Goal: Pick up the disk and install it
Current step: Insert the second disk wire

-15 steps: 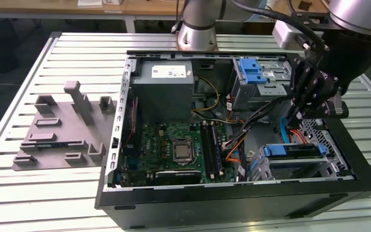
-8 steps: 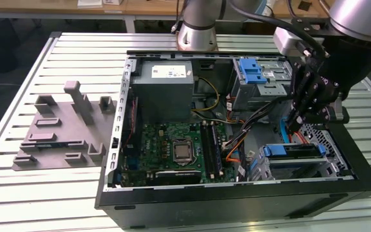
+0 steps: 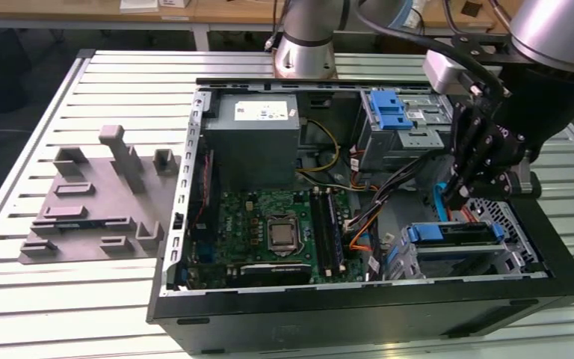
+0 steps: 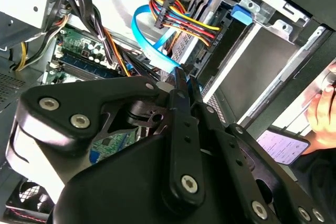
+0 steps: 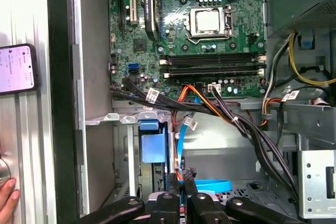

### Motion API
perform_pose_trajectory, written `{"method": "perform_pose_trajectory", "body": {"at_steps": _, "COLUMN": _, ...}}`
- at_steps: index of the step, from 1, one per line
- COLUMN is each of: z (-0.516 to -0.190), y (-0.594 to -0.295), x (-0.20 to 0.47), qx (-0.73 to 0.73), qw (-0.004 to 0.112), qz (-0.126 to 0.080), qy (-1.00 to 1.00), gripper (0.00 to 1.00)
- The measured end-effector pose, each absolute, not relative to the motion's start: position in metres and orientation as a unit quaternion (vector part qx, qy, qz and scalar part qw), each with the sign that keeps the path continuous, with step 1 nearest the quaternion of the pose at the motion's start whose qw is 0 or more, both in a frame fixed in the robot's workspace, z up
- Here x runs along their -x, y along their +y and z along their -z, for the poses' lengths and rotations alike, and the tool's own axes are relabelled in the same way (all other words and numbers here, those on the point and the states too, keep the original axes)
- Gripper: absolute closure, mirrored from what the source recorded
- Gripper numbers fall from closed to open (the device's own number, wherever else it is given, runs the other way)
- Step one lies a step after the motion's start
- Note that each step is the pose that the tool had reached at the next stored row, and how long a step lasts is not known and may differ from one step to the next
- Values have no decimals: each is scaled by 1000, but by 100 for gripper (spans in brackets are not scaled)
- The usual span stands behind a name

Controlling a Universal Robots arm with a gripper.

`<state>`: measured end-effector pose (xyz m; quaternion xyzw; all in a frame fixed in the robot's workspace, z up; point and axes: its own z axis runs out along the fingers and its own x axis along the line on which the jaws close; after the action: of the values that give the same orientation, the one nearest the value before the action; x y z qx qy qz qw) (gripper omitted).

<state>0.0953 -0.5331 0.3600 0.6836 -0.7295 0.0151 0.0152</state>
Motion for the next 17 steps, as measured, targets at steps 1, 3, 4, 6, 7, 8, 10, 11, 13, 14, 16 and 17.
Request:
{"method": "perform_pose_trajectory", "body": {"at_steps": 1, "z": -360, "y": -534, "x": -95, "qx": -684, "qw": 16, "qz": -16, "qy": -729, "gripper": 84}}
{"method": "perform_pose_trajectory", "body": {"at_steps": 3, "z": -360, "y": -535, "x": -95, "qx": -684, "qw": 17, "qz": -16, "qy": -729, "gripper": 84}}
{"method": "perform_pose_trajectory", "body": {"at_steps": 4, "z": -359, "y": -536, "x": -95, "qx": -684, "qw": 17, "qz": -17, "qy": -729, "gripper": 84}}
{"method": "perform_pose_trajectory", "body": {"at_steps": 6, "z": -358, "y": -538, "x": -95, "qx": -684, "qw": 17, "qz": -17, "qy": -729, "gripper": 84}}
{"method": "perform_pose_trajectory", "body": {"at_steps": 7, "z": -358, "y": -539, "x": -95, "qx": -684, "qw": 17, "qz": -17, "qy": -729, "gripper": 84}}
{"method": "perform_pose_trajectory", "body": {"at_steps": 8, "z": -357, "y": -541, "x": -95, "qx": -684, "qw": 17, "qz": -17, "qy": -729, "gripper": 84}}
{"method": "perform_pose_trajectory", "body": {"at_steps": 10, "z": -356, "y": -543, "x": -95, "qx": -684, "qw": 17, "qz": -17, "qy": -729, "gripper": 84}}
{"method": "perform_pose_trajectory", "body": {"at_steps": 11, "z": -355, "y": -544, "x": -95, "qx": -684, "qw": 17, "qz": -17, "qy": -729, "gripper": 84}}
{"method": "perform_pose_trajectory", "body": {"at_steps": 13, "z": -353, "y": -546, "x": -95, "qx": -684, "qw": 17, "qz": -17, "qy": -729, "gripper": 84}}
{"method": "perform_pose_trajectory", "body": {"at_steps": 14, "z": -352, "y": -547, "x": -96, "qx": -684, "qw": 17, "qz": -17, "qy": -729, "gripper": 84}}
{"method": "perform_pose_trajectory", "body": {"at_steps": 16, "z": -351, "y": -548, "x": -96, "qx": -684, "qw": 17, "qz": -17, "qy": -729, "gripper": 84}}
{"method": "perform_pose_trajectory", "body": {"at_steps": 17, "z": -351, "y": -548, "x": -96, "qx": -684, "qw": 17, "qz": -17, "qy": -729, "gripper": 84}}
